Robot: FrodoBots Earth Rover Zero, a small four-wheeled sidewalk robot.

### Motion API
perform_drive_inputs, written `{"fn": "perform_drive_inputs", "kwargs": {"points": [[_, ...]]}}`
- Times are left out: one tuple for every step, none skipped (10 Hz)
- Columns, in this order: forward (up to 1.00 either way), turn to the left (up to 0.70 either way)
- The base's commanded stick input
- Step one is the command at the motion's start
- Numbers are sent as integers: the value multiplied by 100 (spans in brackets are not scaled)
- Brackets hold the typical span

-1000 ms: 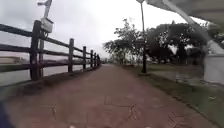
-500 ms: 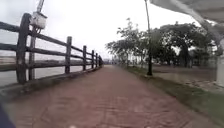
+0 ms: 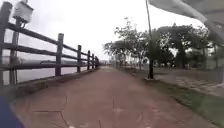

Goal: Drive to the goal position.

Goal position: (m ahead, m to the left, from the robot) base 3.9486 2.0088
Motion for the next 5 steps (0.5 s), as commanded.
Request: {"fn": "perform_drive_inputs", "kwargs": {"points": [[85, -17], [85, 6], [85, 5], [85, 0], [85, 0]]}}
